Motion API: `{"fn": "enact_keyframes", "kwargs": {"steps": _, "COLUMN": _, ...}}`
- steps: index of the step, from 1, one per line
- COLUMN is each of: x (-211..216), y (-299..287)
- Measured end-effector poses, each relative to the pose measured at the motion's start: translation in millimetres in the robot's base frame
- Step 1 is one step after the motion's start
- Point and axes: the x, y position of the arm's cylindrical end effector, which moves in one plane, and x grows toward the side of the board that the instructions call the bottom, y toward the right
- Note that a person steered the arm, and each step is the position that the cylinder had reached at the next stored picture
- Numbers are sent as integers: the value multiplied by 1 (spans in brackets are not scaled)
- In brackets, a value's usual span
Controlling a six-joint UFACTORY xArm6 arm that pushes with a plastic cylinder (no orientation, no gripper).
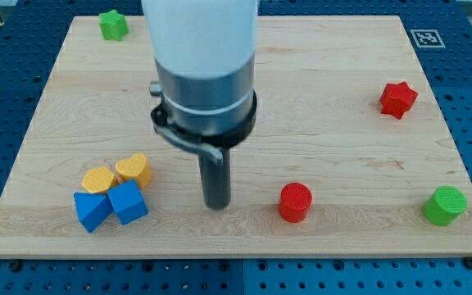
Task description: Push red circle slightly to the right and up
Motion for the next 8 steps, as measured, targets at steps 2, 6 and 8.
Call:
{"fn": "enact_keyframes", "kwargs": {"steps": 2, "x": -5, "y": 84}}
{"fn": "enact_keyframes", "kwargs": {"steps": 6, "x": 6, "y": 161}}
{"fn": "enact_keyframes", "kwargs": {"steps": 8, "x": -13, "y": 179}}
